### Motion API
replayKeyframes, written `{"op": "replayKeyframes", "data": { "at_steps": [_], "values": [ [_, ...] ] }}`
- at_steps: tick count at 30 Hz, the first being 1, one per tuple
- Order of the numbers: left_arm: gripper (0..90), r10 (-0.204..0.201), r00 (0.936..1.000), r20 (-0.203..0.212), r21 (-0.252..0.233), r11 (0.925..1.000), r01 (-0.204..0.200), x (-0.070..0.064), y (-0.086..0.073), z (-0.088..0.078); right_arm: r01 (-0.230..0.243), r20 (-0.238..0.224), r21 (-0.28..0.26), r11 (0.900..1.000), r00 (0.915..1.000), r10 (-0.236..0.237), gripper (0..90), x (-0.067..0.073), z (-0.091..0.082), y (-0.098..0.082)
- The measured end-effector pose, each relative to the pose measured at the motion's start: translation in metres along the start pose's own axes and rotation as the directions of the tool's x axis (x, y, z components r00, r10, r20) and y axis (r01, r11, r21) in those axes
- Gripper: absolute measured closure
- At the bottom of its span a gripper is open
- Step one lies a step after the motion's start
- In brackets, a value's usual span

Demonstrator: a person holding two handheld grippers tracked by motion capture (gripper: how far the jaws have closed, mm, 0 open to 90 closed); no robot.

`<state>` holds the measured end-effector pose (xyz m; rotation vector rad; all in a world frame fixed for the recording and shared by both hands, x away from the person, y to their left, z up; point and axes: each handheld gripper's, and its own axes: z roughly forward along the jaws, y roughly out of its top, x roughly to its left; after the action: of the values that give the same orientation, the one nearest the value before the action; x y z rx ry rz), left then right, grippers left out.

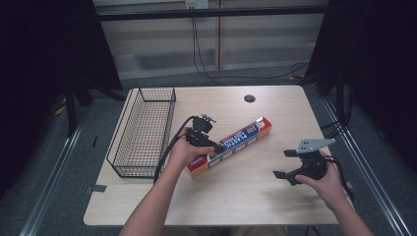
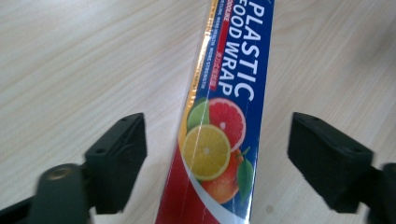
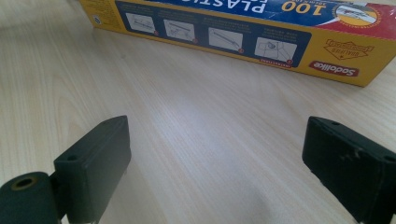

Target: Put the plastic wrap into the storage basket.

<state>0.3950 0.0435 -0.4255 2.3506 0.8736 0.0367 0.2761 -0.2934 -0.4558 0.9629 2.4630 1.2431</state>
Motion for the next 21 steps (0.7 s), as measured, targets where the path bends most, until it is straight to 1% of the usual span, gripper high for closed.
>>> {"op": "replayKeyframes", "data": {
  "at_steps": [1,2,3,4,5,6,8,9,11,12,15,17,18,19,20,21],
  "values": [
    [23.0,0.000,1.0000,0.000,0.000,1.0000,0.000,0.000,0.000,0.000,0.000,0.001,0.002,1.000,1.0000,0.000,8.0,0.000,0.000,0.000],
    [23.8,0.000,1.0000,0.010,-0.007,1.0000,0.000,-0.002,0.003,0.002,0.000,0.003,0.003,1.000,1.0000,0.000,8.0,0.000,0.000,0.000],
    [25.2,0.012,0.9998,0.019,-0.019,0.9998,-0.011,-0.003,0.005,0.003,0.000,0.000,0.002,1.000,1.0000,0.000,8.0,0.000,0.000,0.000],
    [27.6,0.012,0.9998,0.019,-0.019,0.9998,-0.011,-0.003,0.005,0.003,0.000,0.000,0.002,1.000,1.0000,0.000,8.0,0.000,0.000,0.000],
    [28.4,0.030,0.9989,0.035,-0.015,0.9995,-0.030,-0.004,0.006,0.004,-0.003,0.005,0.003,1.000,1.0000,0.003,8.1,0.000,-0.001,0.000],
    [28.6,0.022,0.9990,0.040,-0.027,0.9994,-0.021,-0.005,0.007,0.005,-0.003,0.005,0.003,1.000,1.0000,0.003,8.1,0.000,-0.001,0.000],
    [28.8,0.044,0.9981,0.044,-0.032,0.9986,-0.042,-0.006,0.010,0.007,-0.003,0.001,-0.002,1.000,1.0000,0.003,8.2,0.000,-0.001,0.000],
    [28.1,0.048,0.9977,0.048,-0.026,0.9986,-0.046,-0.007,0.013,0.009,-0.006,0.002,-0.003,1.000,1.0000,0.006,8.2,0.000,-0.001,0.000],
    [28.0,0.047,0.9977,0.049,-0.025,0.9986,-0.046,-0.007,0.014,0.011,-0.005,0.001,-0.003,1.000,1.0000,0.005,8.3,0.000,-0.001,0.000],
    [27.3,0.050,0.9974,0.053,-0.017,0.9987,-0.049,-0.007,0.016,0.014,-0.005,-0.001,-0.003,1.000,1.0000,0.005,8.4,0.000,-0.001,0.000],
    [27.3,0.043,0.9970,0.064,-0.025,0.9988,-0.042,-0.008,0.017,0.017,-0.005,-0.001,-0.003,1.000,1.0000,0.005,8.4,0.000,-0.001,0.000],
    [27.6,0.041,0.9974,0.059,-0.002,0.9992,-0.041,-0.007,0.018,0.023,-0.003,-0.002,-0.003,1.000,1.0000,0.003,8.4,0.000,-0.001,0.000],
    [27.6,0.041,0.9974,0.059,-0.002,0.9992,-0.041,-0.007,0.018,0.023,-0.004,-0.003,-0.003,1.000,1.0000,0.004,8.5,0.000,-0.001,0.000],
    [27.9,0.030,0.9976,0.062,-0.001,0.9995,-0.030,-0.008,0.018,0.025,-0.004,-0.002,-0.003,1.000,1.0000,0.004,8.5,0.000,-0.001,0.000],
    [27.9,0.040,0.9977,0.054,0.011,0.9991,-0.041,-0.007,0.018,0.028,-0.004,-0.001,-0.003,1.000,1.0000,0.004,8.5,0.000,-0.001,0.000],
    [27.6,0.040,0.9977,0.054,0.011,0.9991,-0.041,-0.007,0.018,0.028,-0.004,-0.003,-0.003,1.000,1.0000,0.004,8.5,0.000,-0.001,0.000]
  ]
}}
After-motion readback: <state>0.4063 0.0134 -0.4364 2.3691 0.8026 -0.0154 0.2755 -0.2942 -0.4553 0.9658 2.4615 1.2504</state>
